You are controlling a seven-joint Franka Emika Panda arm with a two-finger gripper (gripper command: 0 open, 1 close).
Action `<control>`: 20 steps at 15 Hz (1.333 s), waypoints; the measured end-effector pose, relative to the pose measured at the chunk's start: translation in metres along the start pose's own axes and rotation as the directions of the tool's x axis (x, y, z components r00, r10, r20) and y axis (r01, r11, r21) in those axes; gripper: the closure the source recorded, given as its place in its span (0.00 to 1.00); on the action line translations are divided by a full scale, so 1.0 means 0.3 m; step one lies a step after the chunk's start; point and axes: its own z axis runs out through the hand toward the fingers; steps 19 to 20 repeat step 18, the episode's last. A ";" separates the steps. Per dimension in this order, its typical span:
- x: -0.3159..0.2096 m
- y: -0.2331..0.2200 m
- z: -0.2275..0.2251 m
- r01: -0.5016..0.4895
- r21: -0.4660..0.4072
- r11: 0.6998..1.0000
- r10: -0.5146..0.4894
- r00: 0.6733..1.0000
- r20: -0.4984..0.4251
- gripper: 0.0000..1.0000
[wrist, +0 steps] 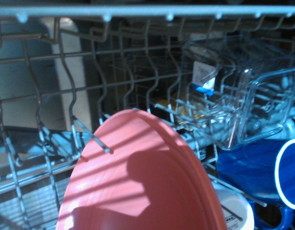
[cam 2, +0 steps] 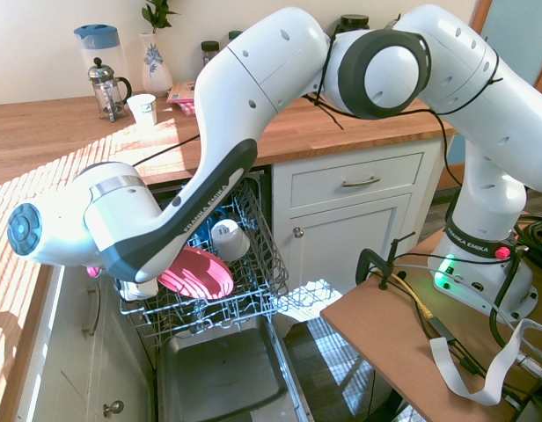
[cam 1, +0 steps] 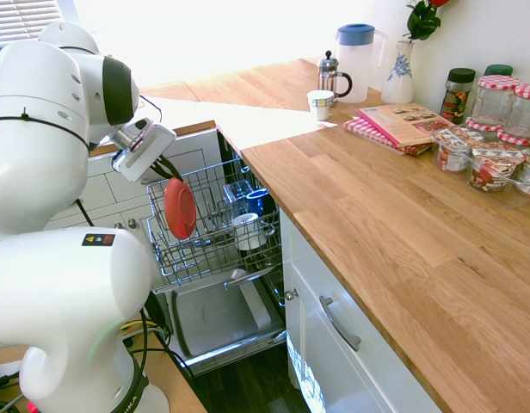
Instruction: Put the plate in the dishwasher
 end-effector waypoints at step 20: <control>0.419 0.505 -0.179 -0.193 0.336 0.922 0.066 0.933 0.354 0.00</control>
